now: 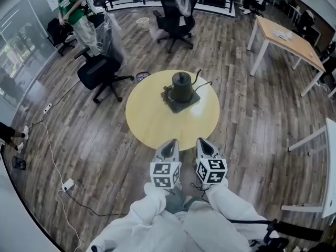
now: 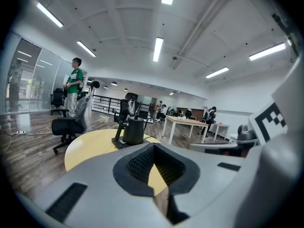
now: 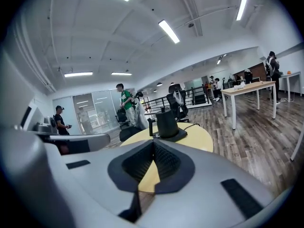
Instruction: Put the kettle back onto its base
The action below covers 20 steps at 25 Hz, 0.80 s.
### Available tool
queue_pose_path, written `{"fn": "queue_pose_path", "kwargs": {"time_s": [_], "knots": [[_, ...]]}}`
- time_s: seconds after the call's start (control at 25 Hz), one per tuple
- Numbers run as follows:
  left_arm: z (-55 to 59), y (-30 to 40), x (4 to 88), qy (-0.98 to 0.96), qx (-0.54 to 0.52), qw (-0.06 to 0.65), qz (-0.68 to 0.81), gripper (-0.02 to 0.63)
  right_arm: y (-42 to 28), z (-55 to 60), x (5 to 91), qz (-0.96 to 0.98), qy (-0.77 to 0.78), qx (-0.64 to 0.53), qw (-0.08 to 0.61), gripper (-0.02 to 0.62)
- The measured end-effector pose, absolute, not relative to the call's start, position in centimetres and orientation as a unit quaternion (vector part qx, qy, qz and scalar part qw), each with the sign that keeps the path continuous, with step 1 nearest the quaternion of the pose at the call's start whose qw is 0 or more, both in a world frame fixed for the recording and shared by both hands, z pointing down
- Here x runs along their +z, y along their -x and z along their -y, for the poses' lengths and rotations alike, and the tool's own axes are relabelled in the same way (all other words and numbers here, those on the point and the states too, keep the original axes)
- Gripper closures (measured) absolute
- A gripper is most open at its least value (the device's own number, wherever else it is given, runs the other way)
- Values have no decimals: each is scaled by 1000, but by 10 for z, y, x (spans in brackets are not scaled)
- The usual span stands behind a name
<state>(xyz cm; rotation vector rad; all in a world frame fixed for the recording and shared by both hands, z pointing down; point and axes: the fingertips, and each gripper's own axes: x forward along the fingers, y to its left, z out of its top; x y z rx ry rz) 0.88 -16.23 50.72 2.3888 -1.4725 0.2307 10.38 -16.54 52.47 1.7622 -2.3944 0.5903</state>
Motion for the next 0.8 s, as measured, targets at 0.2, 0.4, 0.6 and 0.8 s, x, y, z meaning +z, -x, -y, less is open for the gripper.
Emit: {"fn": "queue_pose_path", "kwargs": {"time_s": [0.2, 0.4, 0.6, 0.8], "knots": [[139, -7, 491, -840, 75, 151, 515, 607, -101, 145, 509, 791, -581, 188, 44, 583], [129, 0, 487, -842, 82, 149, 513, 607, -95, 135, 502, 789, -583, 188, 43, 583], [130, 1, 479, -849, 76, 138, 505, 607, -88, 139, 495, 788, -588, 176, 42, 583], [129, 4, 481, -851, 77, 138, 501, 607, -79, 139, 494, 792, -586, 162, 55, 583]]}}
